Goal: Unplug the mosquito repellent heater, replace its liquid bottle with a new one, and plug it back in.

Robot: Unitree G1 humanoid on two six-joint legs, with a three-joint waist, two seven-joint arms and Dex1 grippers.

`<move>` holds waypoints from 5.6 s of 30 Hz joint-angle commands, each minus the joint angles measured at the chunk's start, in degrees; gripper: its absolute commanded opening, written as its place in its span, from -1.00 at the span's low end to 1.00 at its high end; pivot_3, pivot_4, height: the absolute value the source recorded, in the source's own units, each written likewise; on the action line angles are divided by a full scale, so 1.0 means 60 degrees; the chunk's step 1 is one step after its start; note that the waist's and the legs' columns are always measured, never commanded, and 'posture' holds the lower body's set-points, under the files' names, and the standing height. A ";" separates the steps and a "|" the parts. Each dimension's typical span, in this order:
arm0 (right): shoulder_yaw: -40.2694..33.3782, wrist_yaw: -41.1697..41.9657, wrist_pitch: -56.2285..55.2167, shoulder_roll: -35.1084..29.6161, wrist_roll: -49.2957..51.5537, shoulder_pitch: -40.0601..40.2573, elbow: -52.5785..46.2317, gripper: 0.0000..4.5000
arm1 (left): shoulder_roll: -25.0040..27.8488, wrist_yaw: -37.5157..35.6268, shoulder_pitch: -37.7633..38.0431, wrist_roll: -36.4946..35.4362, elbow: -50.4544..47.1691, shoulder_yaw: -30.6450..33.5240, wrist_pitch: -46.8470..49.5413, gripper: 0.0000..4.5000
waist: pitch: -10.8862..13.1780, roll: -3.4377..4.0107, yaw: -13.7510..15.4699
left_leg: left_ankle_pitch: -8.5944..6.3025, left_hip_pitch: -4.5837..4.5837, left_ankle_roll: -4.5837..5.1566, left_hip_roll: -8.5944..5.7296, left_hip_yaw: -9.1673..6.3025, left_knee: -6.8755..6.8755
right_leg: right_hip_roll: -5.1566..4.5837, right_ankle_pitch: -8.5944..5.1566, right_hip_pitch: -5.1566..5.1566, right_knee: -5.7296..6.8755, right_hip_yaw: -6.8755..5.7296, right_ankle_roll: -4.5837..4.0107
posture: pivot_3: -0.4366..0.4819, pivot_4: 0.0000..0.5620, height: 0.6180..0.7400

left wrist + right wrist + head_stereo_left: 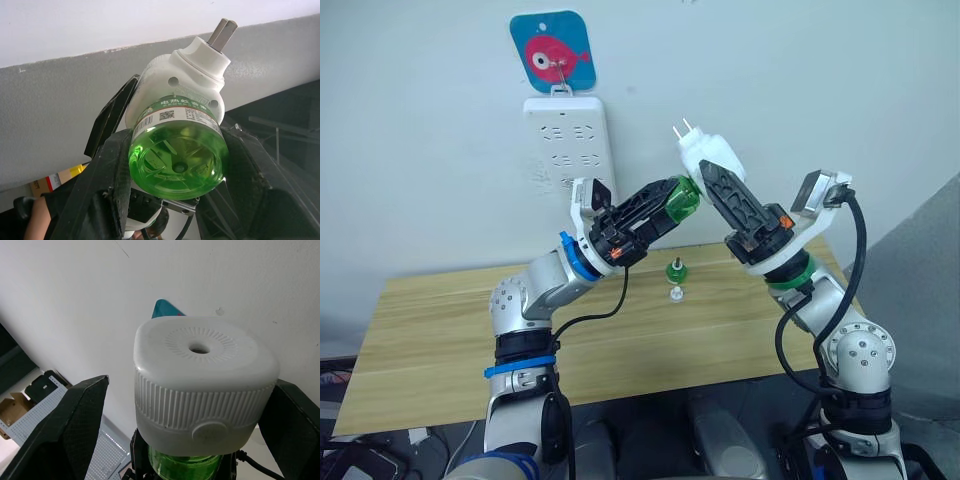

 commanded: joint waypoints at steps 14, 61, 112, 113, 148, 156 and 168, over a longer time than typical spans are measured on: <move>0.0228 -0.0119 0.0042 0.0588 0.0039 -0.0084 -0.0285 0.31 | 0.0079 0.0336 -0.0143 -0.0175 -0.0014 0.0137 0.0055 0.01 | 0.0000 0.0001 -0.0028 | -0.0001 0.0000 0.0002 0.0000 -0.0003 -0.0001 | 0.0000 0.0000 0.0000 0.0000 -0.0002 0.0000 | -0.66 -0.36 0.75; -0.0204 -0.0013 0.1550 -0.4324 -0.3442 0.0954 -0.3380 0.31 | 0.4022 -0.4643 0.4278 1.4599 -0.3894 -0.0967 -1.1346 0.82 | 0.0005 0.0001 0.0790 | -0.0018 0.0003 0.0031 0.0007 0.0018 -0.0017 | -0.0003 -0.0001 -0.0005 -0.0019 0.0009 0.0000 | -0.41 -0.29 0.75; 0.2298 -0.1081 0.2330 -0.3014 -0.6435 -0.1364 -0.2314 0.31 | 0.3698 -0.7790 -0.0326 1.4374 0.0035 -0.1929 -0.9704 -0.37 | 0.0007 -0.0006 0.0504 | -0.0002 0.0001 0.0026 -0.0003 -0.0010 0.0007 | -0.0005 0.0013 0.0007 -0.0006 -0.0009 0.0017 | -0.49 -0.30 0.75; 0.2418 -0.1196 0.2404 -0.2854 -0.6710 -0.1601 -0.2173 0.31 | 0.3700 -0.7786 -0.0297 1.4369 -0.0001 -0.1925 -0.9680 -0.38 | 0.0007 -0.0006 0.0502 | 0.0004 0.0001 0.0028 -0.0005 -0.0009 0.0006 | -0.0006 0.0018 0.0007 -0.0006 -0.0007 0.0019 | -0.49 -0.31 0.75; 0.2801 -0.0245 0.2082 -0.0169 -1.0595 -0.2719 0.0014 0.31 | 0.3775 -0.7770 -0.0015 1.4316 -0.0449 -0.1872 -0.9373 -0.40 | 0.0007 -0.0006 0.0480 | 0.0010 0.0002 0.0030 -0.0005 -0.0018 0.0001 | -0.0013 0.0027 0.0005 0.0001 -0.0017 0.0016 | -0.44 -0.32 0.75; 0.2952 -0.0052 0.1803 0.0041 -1.0973 -0.2775 0.0288 0.31 | 0.3750 -0.7765 -0.0008 1.4297 -0.0514 -0.1892 -0.9317 -0.40 | 0.0007 -0.0006 0.0479 | 0.0010 0.0002 0.0030 -0.0005 -0.0017 0.0000 | -0.0014 0.0027 0.0005 -0.0001 -0.0016 0.0016 | -0.45 -0.32 0.75; 0.2953 0.0594 0.1172 0.0633 -1.1297 -0.3372 0.1849 0.31 | 0.3663 -0.7811 0.0007 1.4247 -0.0669 -0.1962 -0.9099 -0.40 | 0.0006 -0.0006 0.0420 | 0.0015 0.0013 0.0035 -0.0002 -0.0012 0.0004 | -0.0012 0.0041 0.0005 0.0010 -0.0012 0.0009 | -0.46 -0.31 0.75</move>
